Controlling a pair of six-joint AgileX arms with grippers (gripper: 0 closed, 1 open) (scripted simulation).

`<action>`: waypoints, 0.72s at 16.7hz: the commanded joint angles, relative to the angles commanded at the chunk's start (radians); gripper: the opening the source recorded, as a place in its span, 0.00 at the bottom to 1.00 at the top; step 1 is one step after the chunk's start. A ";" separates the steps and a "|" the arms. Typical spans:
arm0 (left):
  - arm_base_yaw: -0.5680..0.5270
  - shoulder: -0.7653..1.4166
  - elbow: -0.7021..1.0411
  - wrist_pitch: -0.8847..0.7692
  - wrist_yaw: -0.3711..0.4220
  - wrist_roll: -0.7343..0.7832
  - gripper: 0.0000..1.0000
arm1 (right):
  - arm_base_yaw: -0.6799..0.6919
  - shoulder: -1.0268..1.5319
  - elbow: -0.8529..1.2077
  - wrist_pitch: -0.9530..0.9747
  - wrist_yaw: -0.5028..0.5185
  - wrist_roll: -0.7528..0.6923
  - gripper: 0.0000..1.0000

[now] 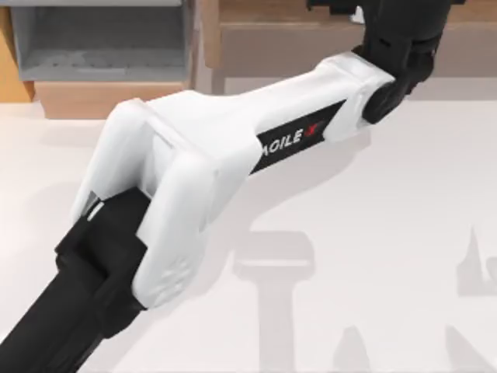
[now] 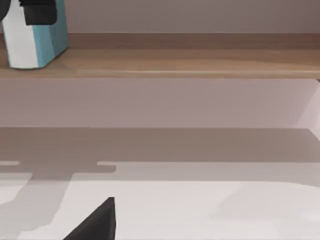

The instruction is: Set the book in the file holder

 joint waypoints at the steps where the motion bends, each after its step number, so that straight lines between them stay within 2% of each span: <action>1: 0.000 -0.001 0.008 -0.009 0.000 0.000 0.00 | 0.000 0.000 0.000 0.000 0.000 0.000 1.00; 7: 0.000 -0.007 0.044 -0.050 0.000 0.000 0.00 | 0.000 0.000 0.000 0.000 0.000 0.000 1.00; 12: -0.011 -0.039 -0.007 -0.030 -0.008 0.034 0.00 | 0.000 0.000 0.000 0.000 0.000 0.000 1.00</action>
